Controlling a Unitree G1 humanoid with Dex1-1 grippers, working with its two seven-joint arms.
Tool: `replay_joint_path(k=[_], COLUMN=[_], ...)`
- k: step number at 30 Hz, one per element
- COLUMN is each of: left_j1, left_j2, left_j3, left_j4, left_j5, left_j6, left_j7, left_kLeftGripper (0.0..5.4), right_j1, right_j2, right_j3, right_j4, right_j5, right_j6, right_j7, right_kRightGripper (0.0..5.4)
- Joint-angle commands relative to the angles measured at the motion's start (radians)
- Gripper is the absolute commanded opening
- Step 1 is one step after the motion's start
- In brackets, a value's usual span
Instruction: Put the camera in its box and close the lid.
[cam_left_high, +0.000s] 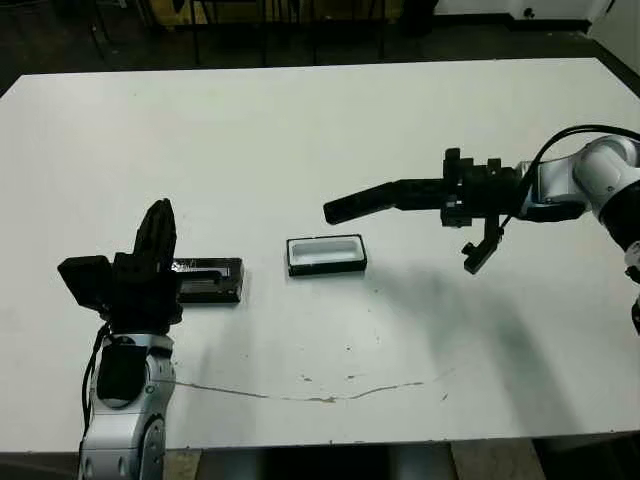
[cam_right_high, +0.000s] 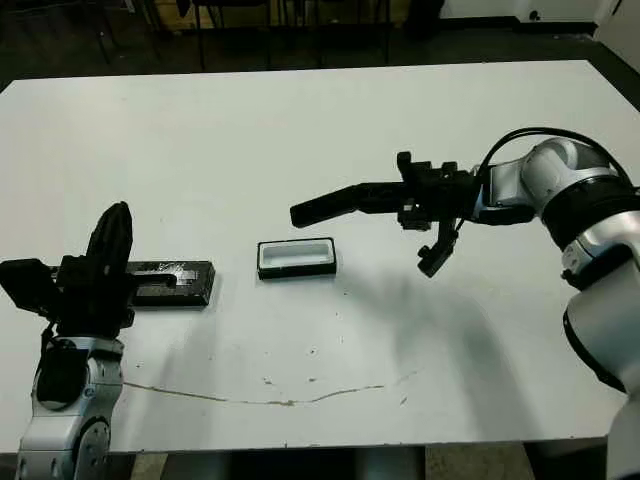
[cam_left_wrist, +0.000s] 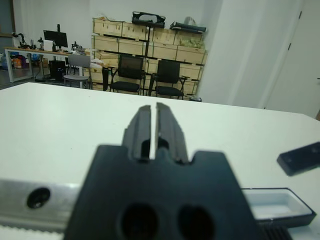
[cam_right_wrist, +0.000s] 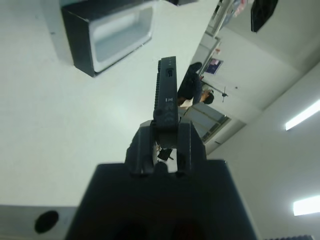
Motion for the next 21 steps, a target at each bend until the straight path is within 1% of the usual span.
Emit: replay_joint_path(k=[1, 2, 5, 7, 10, 15, 18, 20, 21], left_j1=[0.018, 0.017, 0.017, 0.015, 0.016, 0.015, 0.016, 0.016, 0.016], left_j2=[0.0, 0.0, -0.002, 0.004, 0.006, 0.004, 0.003, 0.003, 0.003], left_j3=[-0.002, -0.003, -0.004, -0.003, 0.0, -0.001, -0.001, 0.0, 0.001], left_j4=[0.009, 0.01, 0.013, 0.022, 0.021, 0.017, 0.015, 0.014, 0.014], left_j5=[0.002, 0.001, 0.005, 0.007, 0.003, 0.003, -0.003, -0.008, -0.011], left_j6=[0.008, 0.006, 0.003, -0.012, -0.004, 0.003, 0.005, 0.007, 0.008], left_j7=[0.003, 0.001, 0.004, -0.004, -0.004, 0.0, -0.002, -0.003, -0.003], left_kLeftGripper=[0.0, 0.0, 0.0, 0.0, 0.0, 0.0, 0.0, 0.0, 0.0], right_j1=[-0.018, -0.019, -0.011, -0.005, 0.001, 0.013, 0.024, 0.029, 0.035], right_j2=[0.003, 0.004, 0.002, 0.001, -0.006, -0.021, -0.028, -0.028, -0.026], right_j3=[0.056, 0.064, 0.059, 0.048, 0.036, 0.013, -0.001, -0.017, -0.032], right_j4=[0.008, 0.011, 0.015, 0.014, -0.005, -0.049, -0.065, -0.061, -0.053], right_j5=[-0.022, -0.017, 0.035, 0.074, 0.124, 0.176, 0.2, 0.235, 0.266], right_j6=[0.017, 0.011, -0.037, -0.06, -0.086, -0.099, -0.102, -0.112, -0.119], right_j7=[-0.027, -0.021, 0.03, 0.092, 0.174, 0.28, 0.316, 0.381, 0.426], right_kRightGripper=[0.0, 0.0, 0.0, 0.0, 0.0, 0.0, 0.0, 0.0, 0.0])
